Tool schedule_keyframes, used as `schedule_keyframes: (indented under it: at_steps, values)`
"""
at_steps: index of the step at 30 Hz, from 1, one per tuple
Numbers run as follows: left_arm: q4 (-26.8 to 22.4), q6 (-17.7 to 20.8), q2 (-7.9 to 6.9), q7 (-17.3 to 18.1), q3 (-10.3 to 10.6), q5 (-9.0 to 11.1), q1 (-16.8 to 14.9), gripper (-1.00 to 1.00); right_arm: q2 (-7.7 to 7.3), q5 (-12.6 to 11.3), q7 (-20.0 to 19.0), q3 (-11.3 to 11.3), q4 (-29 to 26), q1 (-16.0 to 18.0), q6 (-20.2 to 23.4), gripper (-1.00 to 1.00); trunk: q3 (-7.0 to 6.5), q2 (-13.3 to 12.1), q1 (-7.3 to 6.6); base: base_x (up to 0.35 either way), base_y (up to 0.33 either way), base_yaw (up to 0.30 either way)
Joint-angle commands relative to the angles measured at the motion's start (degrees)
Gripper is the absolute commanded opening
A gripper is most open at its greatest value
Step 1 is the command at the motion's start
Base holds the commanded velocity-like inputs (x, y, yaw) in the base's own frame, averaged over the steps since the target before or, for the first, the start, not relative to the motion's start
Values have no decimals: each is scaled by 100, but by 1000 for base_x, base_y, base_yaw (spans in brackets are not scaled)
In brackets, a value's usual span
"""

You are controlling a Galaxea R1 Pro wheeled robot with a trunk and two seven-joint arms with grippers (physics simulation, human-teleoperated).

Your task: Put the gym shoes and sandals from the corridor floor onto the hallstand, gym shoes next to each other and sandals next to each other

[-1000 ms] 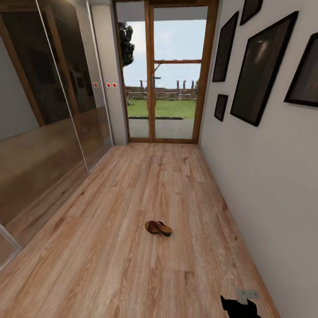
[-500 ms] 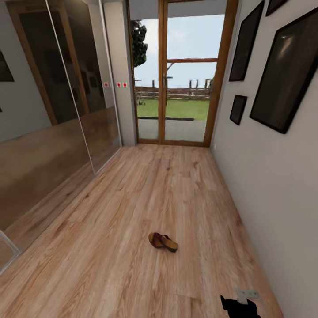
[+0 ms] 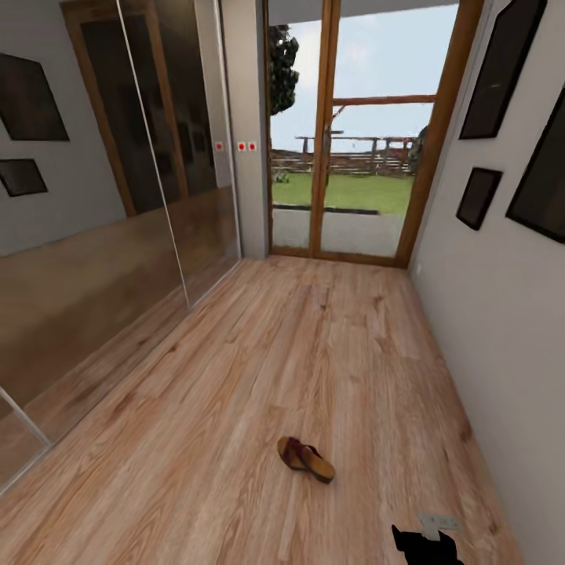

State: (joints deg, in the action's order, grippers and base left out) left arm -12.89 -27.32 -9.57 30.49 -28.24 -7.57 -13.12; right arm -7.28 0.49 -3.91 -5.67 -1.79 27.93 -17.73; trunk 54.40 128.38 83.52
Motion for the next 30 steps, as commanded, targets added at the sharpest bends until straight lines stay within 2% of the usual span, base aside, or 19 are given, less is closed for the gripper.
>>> schedule_keyframes:
  at_steps: [1,16,30]
  values:
    - [3,-28,1,19,-50,-60,-6,100,-2,4,-40,-48,5,2,-19,100,11,2,2,312,-123,226]
    - [5,-28,1,22,-50,-60,-6,100,-2,4,-40,-48,4,2,-16,100,97,2,2,277,-146,223]
    - [5,-28,-1,18,-50,-52,-6,100,-2,4,-40,-48,9,2,-13,100,178,2,2,30,-18,218]
